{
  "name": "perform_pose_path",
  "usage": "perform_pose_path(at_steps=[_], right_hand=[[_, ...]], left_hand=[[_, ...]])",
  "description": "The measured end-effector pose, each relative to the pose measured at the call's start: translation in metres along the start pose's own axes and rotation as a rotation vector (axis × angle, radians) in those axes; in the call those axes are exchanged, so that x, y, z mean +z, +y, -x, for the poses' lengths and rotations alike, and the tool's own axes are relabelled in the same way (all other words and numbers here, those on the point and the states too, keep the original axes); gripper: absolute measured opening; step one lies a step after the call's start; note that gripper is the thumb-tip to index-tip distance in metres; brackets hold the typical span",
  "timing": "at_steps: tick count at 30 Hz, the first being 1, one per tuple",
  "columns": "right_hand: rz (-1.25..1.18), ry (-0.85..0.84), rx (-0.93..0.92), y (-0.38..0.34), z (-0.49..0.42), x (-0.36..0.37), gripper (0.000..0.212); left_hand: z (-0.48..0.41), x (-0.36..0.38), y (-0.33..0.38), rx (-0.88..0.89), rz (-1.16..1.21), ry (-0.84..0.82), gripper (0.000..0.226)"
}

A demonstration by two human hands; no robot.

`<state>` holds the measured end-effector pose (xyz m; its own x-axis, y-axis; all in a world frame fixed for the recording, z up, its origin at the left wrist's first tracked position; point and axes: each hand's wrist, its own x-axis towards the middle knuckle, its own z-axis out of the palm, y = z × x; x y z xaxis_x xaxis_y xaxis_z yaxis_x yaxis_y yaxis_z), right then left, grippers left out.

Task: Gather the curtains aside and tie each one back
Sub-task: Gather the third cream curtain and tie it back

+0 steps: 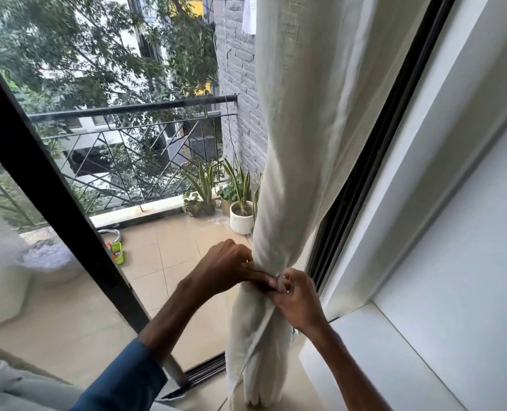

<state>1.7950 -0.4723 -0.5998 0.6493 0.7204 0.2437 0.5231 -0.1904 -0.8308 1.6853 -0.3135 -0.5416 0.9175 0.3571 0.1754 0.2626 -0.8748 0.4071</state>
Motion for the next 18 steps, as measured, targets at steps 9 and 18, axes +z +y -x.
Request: perform_pose_path(at_steps=[9, 18], right_hand=[[0.055, 0.043, 0.083, -0.021, 0.003, 0.004, 0.042], [0.192, 0.11, -0.008, -0.047, 0.017, 0.005, 0.029]], left_hand=[[0.025, -0.02, 0.022, -0.017, -0.052, 0.046, 0.063], [0.048, -0.004, 0.055, -0.116, 0.081, 0.148, 0.038]])
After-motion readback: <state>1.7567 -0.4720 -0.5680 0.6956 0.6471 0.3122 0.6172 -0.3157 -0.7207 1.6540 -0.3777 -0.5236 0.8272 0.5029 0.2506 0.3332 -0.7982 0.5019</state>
